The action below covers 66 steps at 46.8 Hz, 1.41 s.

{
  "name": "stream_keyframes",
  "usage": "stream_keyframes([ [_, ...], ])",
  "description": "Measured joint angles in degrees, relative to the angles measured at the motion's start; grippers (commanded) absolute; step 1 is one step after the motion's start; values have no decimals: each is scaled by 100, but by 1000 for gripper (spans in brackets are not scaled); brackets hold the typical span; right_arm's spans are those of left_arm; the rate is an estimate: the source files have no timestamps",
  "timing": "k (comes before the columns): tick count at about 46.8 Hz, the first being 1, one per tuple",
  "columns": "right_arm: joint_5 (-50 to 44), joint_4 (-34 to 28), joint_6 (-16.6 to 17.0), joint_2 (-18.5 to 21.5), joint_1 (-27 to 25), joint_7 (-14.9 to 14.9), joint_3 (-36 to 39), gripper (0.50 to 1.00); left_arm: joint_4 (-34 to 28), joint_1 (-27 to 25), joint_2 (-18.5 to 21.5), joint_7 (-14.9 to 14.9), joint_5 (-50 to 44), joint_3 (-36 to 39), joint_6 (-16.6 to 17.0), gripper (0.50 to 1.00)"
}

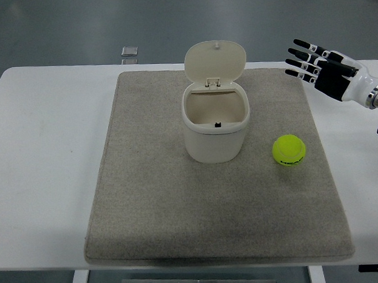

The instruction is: Pick up the tennis ball and place it in the box.

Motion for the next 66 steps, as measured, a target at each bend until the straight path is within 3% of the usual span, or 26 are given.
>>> stream_keyframes([
  [41, -23, -2, 26, -95, 50, 7, 1, 928, -15, -1, 0, -1, 9, -5, 0, 996],
  [66, -63, -32, 86, -153, 70, 220, 10, 926, -15, -1, 0, 0, 8, -4, 0, 996],
])
